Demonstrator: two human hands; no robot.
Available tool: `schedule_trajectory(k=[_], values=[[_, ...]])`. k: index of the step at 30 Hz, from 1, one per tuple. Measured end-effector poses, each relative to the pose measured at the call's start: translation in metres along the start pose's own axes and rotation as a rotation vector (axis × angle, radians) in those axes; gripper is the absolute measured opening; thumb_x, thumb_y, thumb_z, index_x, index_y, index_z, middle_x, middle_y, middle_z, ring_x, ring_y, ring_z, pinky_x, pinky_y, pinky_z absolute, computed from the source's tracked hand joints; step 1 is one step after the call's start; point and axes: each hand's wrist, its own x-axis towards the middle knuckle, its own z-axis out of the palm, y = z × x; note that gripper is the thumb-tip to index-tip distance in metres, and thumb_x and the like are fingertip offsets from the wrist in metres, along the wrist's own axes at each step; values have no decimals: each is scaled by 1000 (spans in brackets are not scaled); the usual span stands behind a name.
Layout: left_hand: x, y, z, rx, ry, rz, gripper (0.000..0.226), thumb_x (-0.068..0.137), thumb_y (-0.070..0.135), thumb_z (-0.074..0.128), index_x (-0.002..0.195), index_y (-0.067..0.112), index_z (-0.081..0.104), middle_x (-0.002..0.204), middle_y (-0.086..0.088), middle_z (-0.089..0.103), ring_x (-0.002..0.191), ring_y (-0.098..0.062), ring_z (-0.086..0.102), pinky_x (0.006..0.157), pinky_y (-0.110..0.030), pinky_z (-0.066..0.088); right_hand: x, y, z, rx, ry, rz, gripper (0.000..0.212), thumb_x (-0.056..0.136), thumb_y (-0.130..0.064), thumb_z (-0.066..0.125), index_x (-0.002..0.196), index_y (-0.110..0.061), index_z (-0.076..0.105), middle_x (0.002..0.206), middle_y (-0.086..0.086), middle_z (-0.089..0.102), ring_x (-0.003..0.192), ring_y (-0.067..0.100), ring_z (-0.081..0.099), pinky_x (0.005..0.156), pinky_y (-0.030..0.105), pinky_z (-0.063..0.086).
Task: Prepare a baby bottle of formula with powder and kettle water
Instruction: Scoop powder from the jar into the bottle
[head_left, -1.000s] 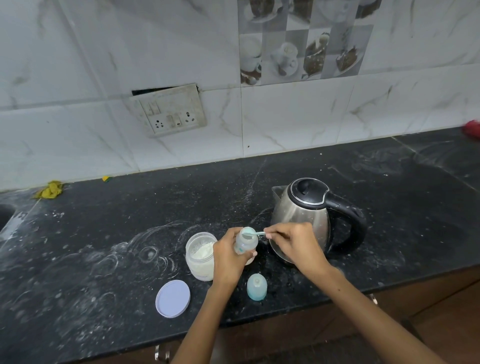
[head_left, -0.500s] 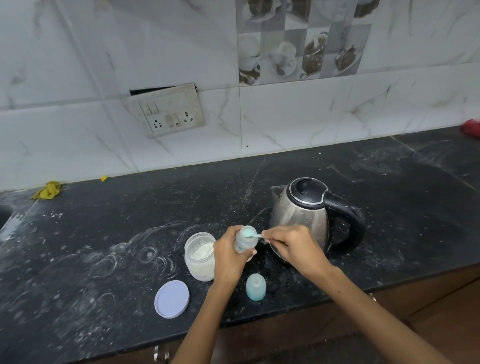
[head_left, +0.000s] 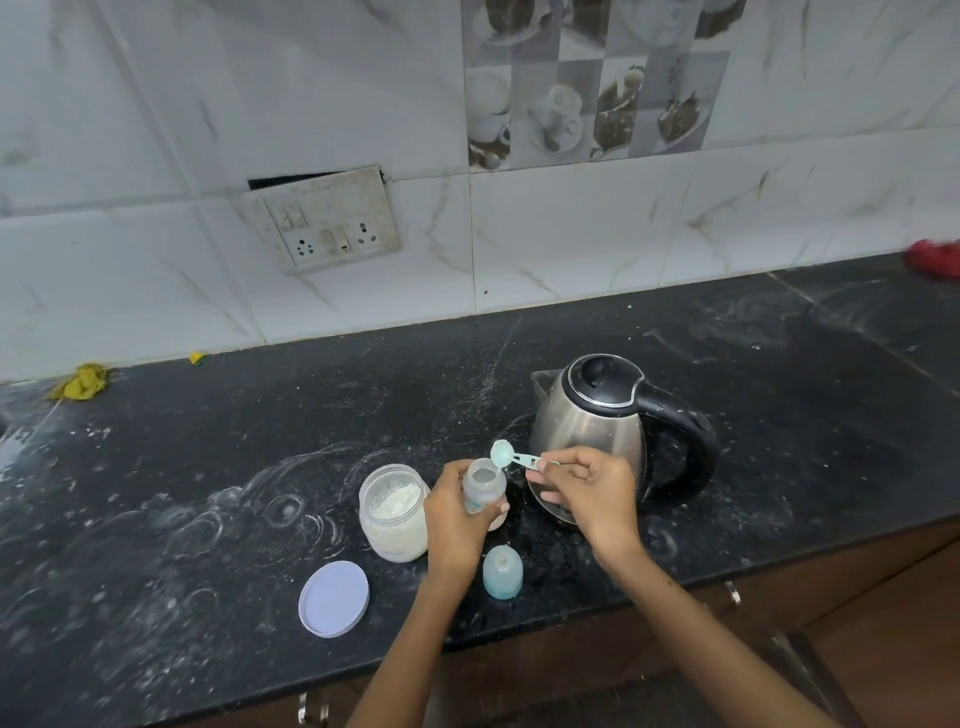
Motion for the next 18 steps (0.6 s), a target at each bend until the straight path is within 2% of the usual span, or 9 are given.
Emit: schedule_trajectory(k=[3, 5, 8, 10, 12, 14, 15, 18], values=[[-3, -6, 2, 12, -11, -12, 52, 67, 3, 82, 99, 31, 53, 98, 14, 64, 95, -5, 62, 81, -22, 48, -6, 4, -1, 151, 54, 132, 2, 86, 3, 67, 85, 3, 69, 84, 17, 75, 74, 15, 76, 56, 16, 55], [-5, -8, 3, 28, -21, -13, 52, 68, 2, 82, 107, 25, 55, 103, 11, 65, 99, -10, 63, 83, -19, 46, -10, 7, -2, 202, 64, 184, 4, 87, 3, 66, 89, 5, 69, 88, 19, 75, 78, 17, 76, 60, 17, 57], [-8, -7, 2, 74, -46, -16, 71, 68, 4, 83, 131, 11, 50, 122, 2, 62, 113, -14, 57, 98, -27, 46, -14, 9, -4, 274, 55, 227, 7, 88, 3, 64, 92, 7, 68, 92, 19, 75, 80, 17, 76, 63, 18, 57], [-15, -1, -2, 95, -13, 9, 74, 73, 4, 79, 138, 9, 45, 133, -2, 58, 122, -15, 53, 106, -32, 42, -14, 9, -3, 311, 42, 243, 7, 89, 2, 64, 93, 6, 68, 94, 19, 75, 81, 17, 76, 63, 18, 57], [-27, 7, -9, 98, 67, 71, 61, 80, 5, 73, 136, 8, 48, 133, -3, 58, 121, -9, 52, 104, -23, 40, -14, 7, -1, 326, 21, 249, 8, 89, 1, 64, 95, 6, 68, 95, 19, 75, 83, 18, 75, 64, 18, 57], [-42, 15, -23, 53, 150, 116, 47, 84, 7, 71, 128, 10, 55, 124, 1, 63, 113, 0, 56, 97, -12, 40, -15, 4, 4, 325, -7, 249, 11, 89, 1, 63, 97, 7, 67, 95, 18, 75, 84, 19, 75, 66, 18, 58], [-48, 17, -32, 28, 191, 123, 41, 84, 7, 70, 123, 12, 58, 119, 4, 65, 110, 2, 58, 94, -10, 43, -15, 2, 8, 319, -25, 248, 11, 89, 0, 63, 98, 7, 67, 93, 18, 75, 84, 19, 75, 66, 19, 58], [-58, 16, -60, -21, 294, 110, 31, 84, 5, 70, 111, 18, 61, 107, 10, 68, 103, -3, 64, 89, -28, 52, -14, -2, 29, 234, -90, 239, 10, 88, -2, 66, 96, 4, 69, 88, 18, 76, 79, 18, 76, 67, 22, 60]])
